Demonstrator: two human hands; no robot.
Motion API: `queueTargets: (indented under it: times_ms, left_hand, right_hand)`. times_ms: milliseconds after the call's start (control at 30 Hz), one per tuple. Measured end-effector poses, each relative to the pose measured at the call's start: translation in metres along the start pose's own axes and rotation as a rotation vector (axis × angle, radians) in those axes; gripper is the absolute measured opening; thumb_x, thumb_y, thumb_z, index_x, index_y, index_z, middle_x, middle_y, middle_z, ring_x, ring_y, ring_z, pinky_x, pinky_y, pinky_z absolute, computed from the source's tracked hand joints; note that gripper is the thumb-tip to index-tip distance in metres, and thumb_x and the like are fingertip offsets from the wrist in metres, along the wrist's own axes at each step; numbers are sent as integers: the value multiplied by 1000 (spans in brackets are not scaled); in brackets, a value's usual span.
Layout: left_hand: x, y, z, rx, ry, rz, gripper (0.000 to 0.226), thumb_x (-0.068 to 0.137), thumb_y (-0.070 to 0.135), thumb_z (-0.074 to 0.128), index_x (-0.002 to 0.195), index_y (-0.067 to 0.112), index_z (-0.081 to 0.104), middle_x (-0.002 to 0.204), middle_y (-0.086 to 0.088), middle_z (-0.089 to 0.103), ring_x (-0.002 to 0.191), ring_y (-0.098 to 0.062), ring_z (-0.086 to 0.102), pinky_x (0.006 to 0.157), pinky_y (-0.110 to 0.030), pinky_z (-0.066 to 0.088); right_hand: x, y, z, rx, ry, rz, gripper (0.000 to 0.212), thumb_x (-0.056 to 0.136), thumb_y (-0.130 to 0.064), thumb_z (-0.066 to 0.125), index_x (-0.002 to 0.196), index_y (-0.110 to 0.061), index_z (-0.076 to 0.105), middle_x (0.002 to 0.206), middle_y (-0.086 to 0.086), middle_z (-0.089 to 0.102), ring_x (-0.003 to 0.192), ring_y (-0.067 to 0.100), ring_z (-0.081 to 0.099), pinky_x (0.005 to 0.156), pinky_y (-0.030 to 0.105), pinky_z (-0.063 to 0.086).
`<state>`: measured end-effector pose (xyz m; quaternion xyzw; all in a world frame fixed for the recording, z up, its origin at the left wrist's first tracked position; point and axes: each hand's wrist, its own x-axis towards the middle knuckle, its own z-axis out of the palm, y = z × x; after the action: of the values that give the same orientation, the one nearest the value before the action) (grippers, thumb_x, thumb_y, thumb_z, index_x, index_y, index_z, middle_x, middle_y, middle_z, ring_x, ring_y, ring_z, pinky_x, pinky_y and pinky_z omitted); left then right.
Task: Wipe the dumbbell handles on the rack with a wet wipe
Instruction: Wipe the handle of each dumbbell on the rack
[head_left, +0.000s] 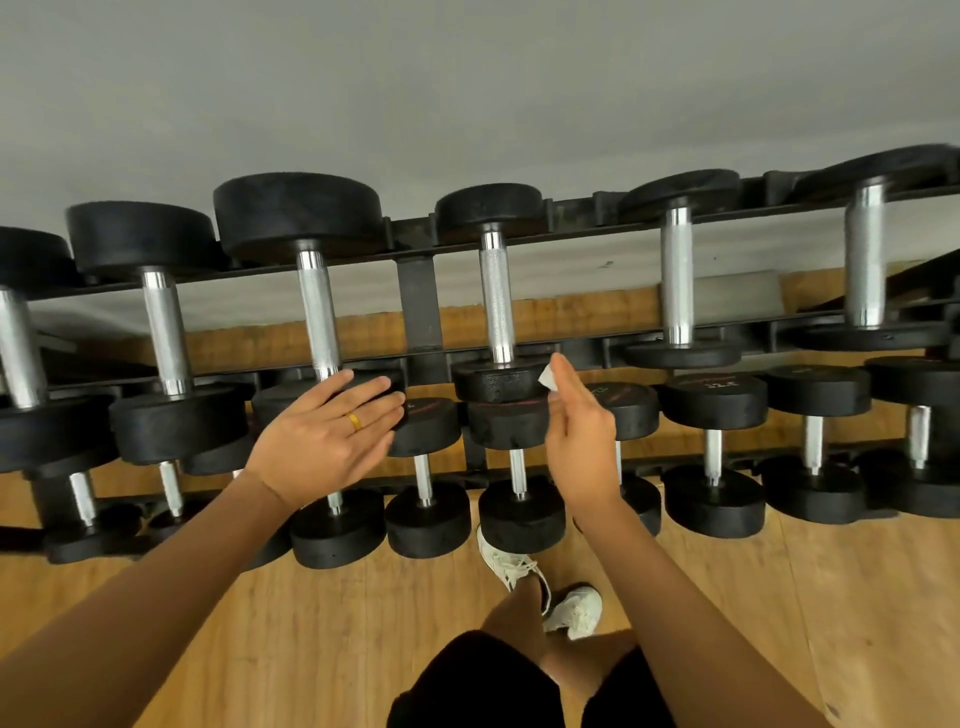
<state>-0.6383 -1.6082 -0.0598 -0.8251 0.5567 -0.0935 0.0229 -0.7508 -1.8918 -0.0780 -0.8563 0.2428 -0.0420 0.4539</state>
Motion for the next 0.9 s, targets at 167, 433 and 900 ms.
queueTargets:
  times_ms: [167, 433, 900]
  left_hand:
    - [24, 26, -14, -98, -80, -247, 42, 104, 34, 47, 128, 10, 71, 136, -6, 68, 132, -23, 60, 122, -50, 32]
    - [162, 89, -7, -307, -94, -589, 55, 108, 33, 39, 155, 5, 41, 165, -12, 33, 155, -24, 27, 127, -46, 20]
    - [206, 95, 14, -155, -429, -564, 73, 103, 49, 18, 156, 5, 39, 167, -10, 27, 158, -21, 9, 128, -39, 3]
  right_hand:
    - [5, 1, -36, 55, -90, 16, 47, 105, -13, 45, 151, -20, 42, 125, 14, 67, 93, -1, 58, 85, 8, 44]
    - [45, 25, -115, 121, -33, 4, 43, 105, -15, 47, 148, -20, 46, 76, -12, 61, 65, -9, 59, 59, 5, 43]
    - [145, 60, -186, 337, 78, 25, 35, 103, -18, 52, 137, -15, 60, 124, 6, 66, 109, 15, 63, 79, 5, 48]
